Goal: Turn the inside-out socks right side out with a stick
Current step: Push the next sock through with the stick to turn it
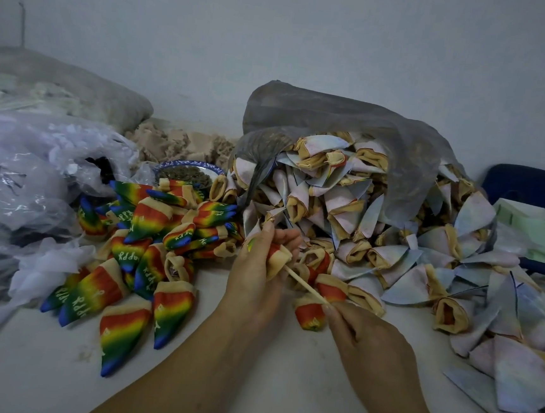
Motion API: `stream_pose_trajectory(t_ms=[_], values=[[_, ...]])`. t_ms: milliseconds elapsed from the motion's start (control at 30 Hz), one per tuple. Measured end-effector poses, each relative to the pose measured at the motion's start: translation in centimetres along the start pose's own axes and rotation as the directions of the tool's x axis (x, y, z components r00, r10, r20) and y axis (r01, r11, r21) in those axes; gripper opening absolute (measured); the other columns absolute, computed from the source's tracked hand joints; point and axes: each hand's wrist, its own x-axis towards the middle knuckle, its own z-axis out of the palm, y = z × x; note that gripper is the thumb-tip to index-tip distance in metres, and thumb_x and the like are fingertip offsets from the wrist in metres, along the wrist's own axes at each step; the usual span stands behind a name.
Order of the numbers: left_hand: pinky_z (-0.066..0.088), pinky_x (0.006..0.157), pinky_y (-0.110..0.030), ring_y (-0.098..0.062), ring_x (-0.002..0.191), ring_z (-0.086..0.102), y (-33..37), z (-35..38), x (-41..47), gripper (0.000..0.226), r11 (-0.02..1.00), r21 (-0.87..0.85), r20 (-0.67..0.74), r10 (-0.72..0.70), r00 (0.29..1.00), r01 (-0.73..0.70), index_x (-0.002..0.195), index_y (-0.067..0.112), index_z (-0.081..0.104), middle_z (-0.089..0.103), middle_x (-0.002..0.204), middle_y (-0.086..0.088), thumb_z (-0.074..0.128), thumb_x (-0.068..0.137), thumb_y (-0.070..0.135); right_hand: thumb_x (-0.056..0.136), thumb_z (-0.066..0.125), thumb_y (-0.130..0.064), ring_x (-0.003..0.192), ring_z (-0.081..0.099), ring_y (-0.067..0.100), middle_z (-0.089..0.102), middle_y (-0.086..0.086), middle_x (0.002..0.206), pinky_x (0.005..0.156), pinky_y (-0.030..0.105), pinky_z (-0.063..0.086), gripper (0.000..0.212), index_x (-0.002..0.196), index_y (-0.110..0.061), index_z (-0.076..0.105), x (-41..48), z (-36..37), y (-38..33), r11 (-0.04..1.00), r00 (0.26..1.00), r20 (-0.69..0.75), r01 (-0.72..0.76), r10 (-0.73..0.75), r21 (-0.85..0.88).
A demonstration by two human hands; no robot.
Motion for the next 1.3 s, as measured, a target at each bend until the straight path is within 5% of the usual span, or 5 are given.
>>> stream_pose_trajectory(t_ms=[100, 767, 933, 1100, 1300], values=[[0.057, 0.081, -0.025, -0.018, 0.103, 0.071, -0.4, 0.5, -0.2, 0.029, 0.997, 0.044, -0.012, 0.06, 0.998, -0.059, 0.103, 0.001, 0.065, 0.075, 0.106, -0.011, 0.05, 0.101, 0.026, 0.092, 0.033, -0.055, 0.063, 0.048, 0.004, 0.046, -0.016, 0.063, 0.052, 0.016, 0.032, 0.038, 0.093, -0.033, 0.064, 0.0, 0.4, -0.2, 0.997, 0.998, 0.031, -0.047, 0.045, 0.059], [0.057, 0.06, -0.024, -0.019, 0.065, 0.072, -0.8, 1.9, -1.4, 0.069, 0.982, 0.183, 0.166, -0.086, 0.982, 0.055, 0.045, 0.018, 0.064, 0.072, 0.067, -0.007, 0.035, 0.106, 0.033, 0.094, 0.051, -0.037, 0.043, 0.044, -0.001, 0.047, -0.015, 0.042, 0.044, 0.01, 0.032, 0.023, 0.079, -0.049, 0.063, 0.1, -0.2, -1.7, 0.83, 0.977, 0.187, -0.189, 0.105, 0.525], [0.056, 0.059, -0.024, -0.021, 0.073, 0.074, -0.9, 1.3, -1.1, 0.059, 0.987, 0.161, 0.114, 0.0, 0.993, -0.018, 0.053, 0.021, 0.07, 0.075, 0.078, -0.013, 0.043, 0.103, 0.037, 0.096, 0.048, -0.035, 0.046, 0.049, -0.009, 0.052, -0.023, 0.045, 0.046, 0.006, 0.034, 0.023, 0.088, -0.034, 0.07, 0.2, 0.0, -1.6, 0.793, 0.954, 0.271, -0.261, 0.126, 0.55], [0.058, 0.067, -0.025, -0.02, 0.09, 0.074, -0.4, 0.6, -0.7, 0.046, 0.997, 0.078, 0.038, -0.008, 0.999, 0.005, 0.066, 0.016, 0.076, 0.076, 0.093, -0.013, 0.051, 0.097, 0.039, 0.094, 0.037, -0.05, 0.056, 0.048, 0.0, 0.047, -0.015, 0.057, 0.048, 0.017, 0.029, 0.021, 0.086, -0.045, 0.055, 0.5, 0.0, 0.2, 0.996, 0.996, 0.09, -0.03, 0.023, 0.079], [0.058, 0.076, -0.025, -0.022, 0.109, 0.069, -0.3, 0.9, -0.8, 0.033, 0.997, -0.017, 0.091, -0.068, 0.994, 0.07, 0.117, 0.002, 0.061, 0.072, 0.116, -0.014, 0.044, 0.102, 0.026, 0.09, 0.028, -0.057, 0.065, 0.053, 0.005, 0.062, -0.011, 0.073, 0.059, 0.027, 0.046, 0.044, 0.099, -0.033, 0.064, 0.1, 0.6, 0.7, 0.994, 0.998, 0.017, -0.063, 0.061, 0.093]])
